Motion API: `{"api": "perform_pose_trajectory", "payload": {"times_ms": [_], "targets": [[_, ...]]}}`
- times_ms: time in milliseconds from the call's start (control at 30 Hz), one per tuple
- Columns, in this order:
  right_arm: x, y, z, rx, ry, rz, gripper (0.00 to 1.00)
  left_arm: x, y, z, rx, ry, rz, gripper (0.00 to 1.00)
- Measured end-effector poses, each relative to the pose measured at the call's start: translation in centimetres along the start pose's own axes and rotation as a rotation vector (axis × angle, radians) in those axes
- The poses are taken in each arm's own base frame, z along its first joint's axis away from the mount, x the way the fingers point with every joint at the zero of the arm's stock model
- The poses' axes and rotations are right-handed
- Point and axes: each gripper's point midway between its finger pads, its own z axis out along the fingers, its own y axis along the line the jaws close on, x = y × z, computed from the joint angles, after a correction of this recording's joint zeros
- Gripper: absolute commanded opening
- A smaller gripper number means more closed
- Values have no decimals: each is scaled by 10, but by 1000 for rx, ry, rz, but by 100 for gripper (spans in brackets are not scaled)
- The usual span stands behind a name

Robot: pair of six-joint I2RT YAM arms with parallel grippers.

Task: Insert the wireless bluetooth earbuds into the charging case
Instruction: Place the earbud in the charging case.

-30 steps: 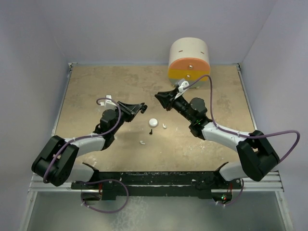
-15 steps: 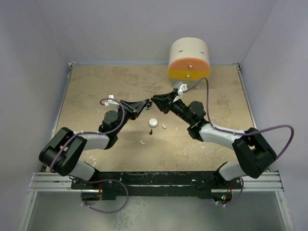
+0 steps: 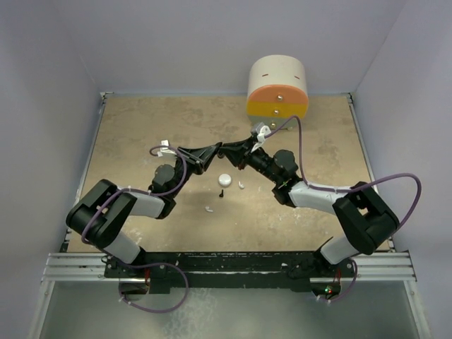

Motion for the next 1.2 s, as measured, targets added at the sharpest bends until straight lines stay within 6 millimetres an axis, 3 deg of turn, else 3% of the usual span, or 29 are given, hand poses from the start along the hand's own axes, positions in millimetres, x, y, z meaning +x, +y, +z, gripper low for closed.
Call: {"api": "perform_pose_trajectory", "payload": {"times_ms": [1200], "targets": [[14,-2,1,3,34,-10,0,9,2,1,-1,25,-24,0]]}}
